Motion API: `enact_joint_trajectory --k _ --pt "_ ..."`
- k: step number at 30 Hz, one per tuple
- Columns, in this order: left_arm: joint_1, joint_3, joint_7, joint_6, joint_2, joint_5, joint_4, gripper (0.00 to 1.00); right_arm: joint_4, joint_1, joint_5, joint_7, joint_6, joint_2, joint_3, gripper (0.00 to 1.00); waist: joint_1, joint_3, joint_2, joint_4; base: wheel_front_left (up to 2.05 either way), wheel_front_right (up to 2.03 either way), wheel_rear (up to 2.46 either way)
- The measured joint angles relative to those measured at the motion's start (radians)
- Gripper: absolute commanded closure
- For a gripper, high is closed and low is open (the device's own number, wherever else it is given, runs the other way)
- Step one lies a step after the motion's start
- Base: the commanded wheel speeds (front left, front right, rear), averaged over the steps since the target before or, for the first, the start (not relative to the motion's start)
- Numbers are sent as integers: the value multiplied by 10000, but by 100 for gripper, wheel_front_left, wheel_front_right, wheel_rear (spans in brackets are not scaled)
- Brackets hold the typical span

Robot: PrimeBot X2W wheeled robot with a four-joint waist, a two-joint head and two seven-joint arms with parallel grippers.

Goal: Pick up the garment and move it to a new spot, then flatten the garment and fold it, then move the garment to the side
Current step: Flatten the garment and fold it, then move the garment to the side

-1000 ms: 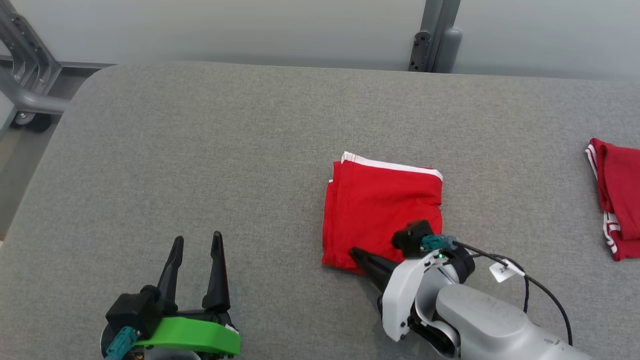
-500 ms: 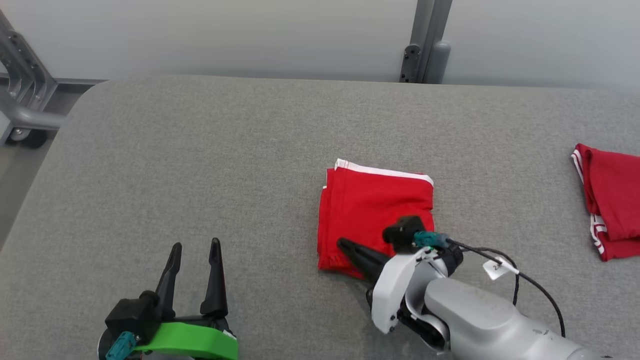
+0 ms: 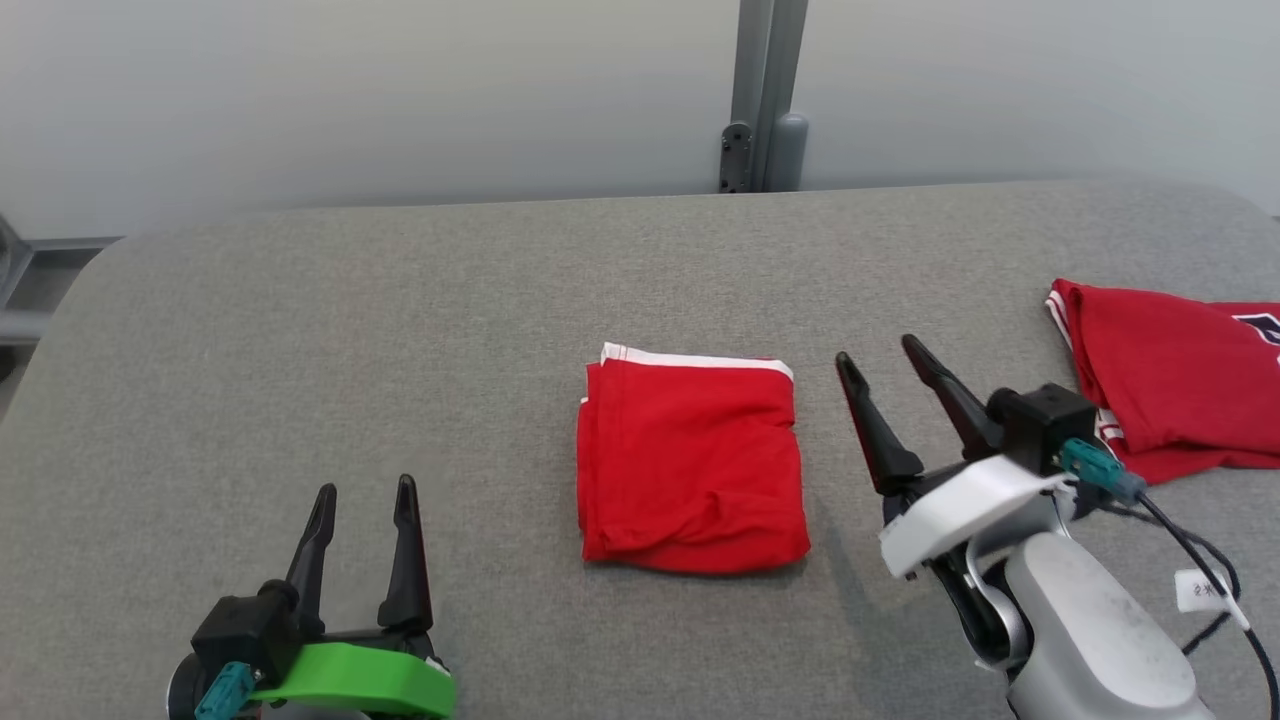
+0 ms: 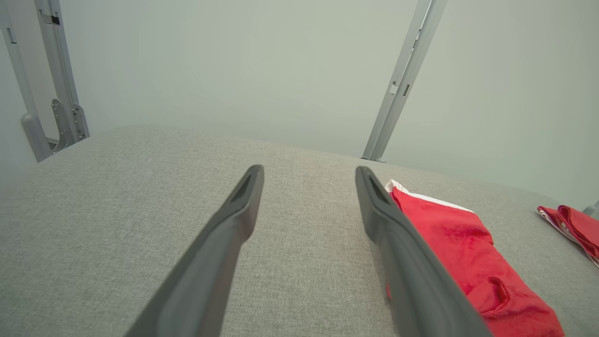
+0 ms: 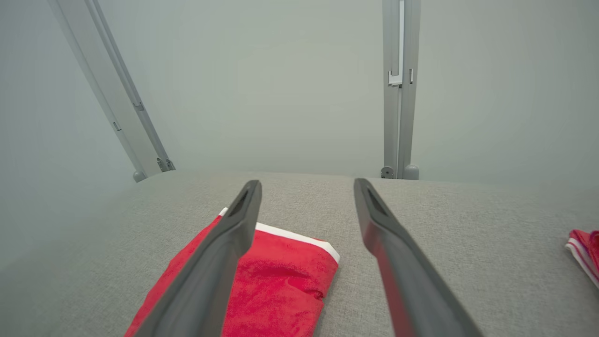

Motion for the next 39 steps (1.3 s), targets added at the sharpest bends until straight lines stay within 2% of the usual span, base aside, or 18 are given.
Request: enact_joint_trajectory --k 5,13,21,31,36,39 --pt "19 165 0 8 -58 -8 23 0 -1126 1418 -1162 -2 0 709 -1684 0 0 -106 0 -381 0 0 0" --pt "324 481 -2 -6 -161 84 -10 0 -2109 2424 -1958 -2 0 1256 -2692 0 0 -131 0 -789 0 0 0" --pt "500 640 -2 -10 -268 336 -73 0 -2209 2592 -2288 -2 0 1342 -2978 0 0 -98 0 -802 0 0 0" --pt "499 679 -2 -54 -314 502 -111 0 -2084 2591 -2092 -2 0 1354 -2913 0 0 -33 0 -666 0 0 0" --pt "490 669 -2 -59 -328 512 -111 0 -1590 2458 -2090 10 0 1369 -2980 0 0 42 0 -595 0 0 0" --pt "473 646 -2 -61 -332 512 -109 0 -1089 1941 -1889 522 -2 1348 -2943 0 0 137 0 -526 0 0 0"
